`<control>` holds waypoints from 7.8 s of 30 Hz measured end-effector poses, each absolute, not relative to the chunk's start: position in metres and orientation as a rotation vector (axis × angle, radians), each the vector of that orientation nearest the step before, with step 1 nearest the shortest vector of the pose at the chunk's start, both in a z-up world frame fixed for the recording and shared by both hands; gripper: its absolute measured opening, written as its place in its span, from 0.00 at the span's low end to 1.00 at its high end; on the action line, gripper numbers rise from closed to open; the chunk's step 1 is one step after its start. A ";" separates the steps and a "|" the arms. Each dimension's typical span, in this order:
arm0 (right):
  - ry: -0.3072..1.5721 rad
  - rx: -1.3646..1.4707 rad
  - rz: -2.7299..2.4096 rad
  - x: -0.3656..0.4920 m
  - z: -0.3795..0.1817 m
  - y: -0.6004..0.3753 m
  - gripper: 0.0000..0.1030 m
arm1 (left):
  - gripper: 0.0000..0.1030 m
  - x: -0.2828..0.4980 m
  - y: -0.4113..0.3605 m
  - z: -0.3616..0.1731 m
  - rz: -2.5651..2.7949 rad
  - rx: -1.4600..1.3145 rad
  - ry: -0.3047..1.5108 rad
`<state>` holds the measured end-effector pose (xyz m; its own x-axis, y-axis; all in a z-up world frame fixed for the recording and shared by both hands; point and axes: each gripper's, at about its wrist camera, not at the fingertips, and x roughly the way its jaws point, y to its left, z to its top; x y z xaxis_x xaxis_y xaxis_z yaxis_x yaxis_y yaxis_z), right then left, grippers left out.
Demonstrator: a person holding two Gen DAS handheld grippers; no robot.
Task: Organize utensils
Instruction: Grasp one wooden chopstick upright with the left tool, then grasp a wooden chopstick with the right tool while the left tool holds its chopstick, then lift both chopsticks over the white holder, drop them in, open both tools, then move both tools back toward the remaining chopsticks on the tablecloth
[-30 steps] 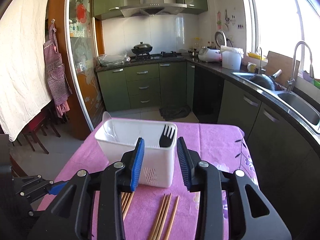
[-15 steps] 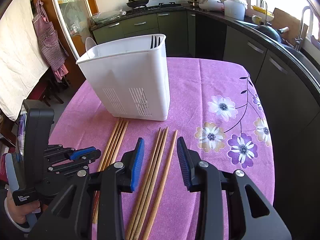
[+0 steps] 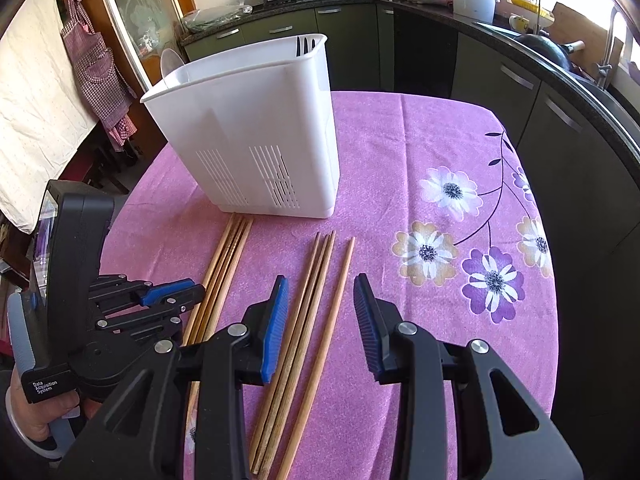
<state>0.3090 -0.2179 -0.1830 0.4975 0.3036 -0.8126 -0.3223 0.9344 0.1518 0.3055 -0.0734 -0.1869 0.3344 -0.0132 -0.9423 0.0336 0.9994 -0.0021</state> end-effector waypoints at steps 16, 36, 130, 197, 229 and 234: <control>1.070 -0.025 0.384 0.315 -0.196 -0.214 0.33 | 0.07 0.289 -0.073 -0.176 -0.034 0.056 1.142; 1.222 0.032 0.384 0.335 -0.225 -0.218 0.30 | 0.06 0.250 -0.061 -0.108 -0.041 0.068 0.933; 0.868 -0.007 0.496 0.236 -0.112 -0.237 0.07 | 0.06 0.234 -0.066 0.025 -0.154 0.103 0.802; 0.656 0.086 0.443 0.398 0.006 -0.188 0.07 | 0.12 0.279 -0.055 0.017 -0.126 0.088 0.766; 1.003 0.092 0.440 0.295 -0.187 -0.259 0.18 | 0.12 0.290 -0.077 -0.156 -0.119 0.039 1.189; 1.027 0.098 0.453 0.297 -0.198 -0.257 0.18 | 0.12 0.297 -0.081 -0.170 -0.104 0.044 1.220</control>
<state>0.2968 -0.2571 -0.1983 0.4339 0.4080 -0.8033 -0.3179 0.9036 0.2871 0.2974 -0.0812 -0.1700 0.3396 -0.0557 -0.9389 0.1033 0.9944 -0.0216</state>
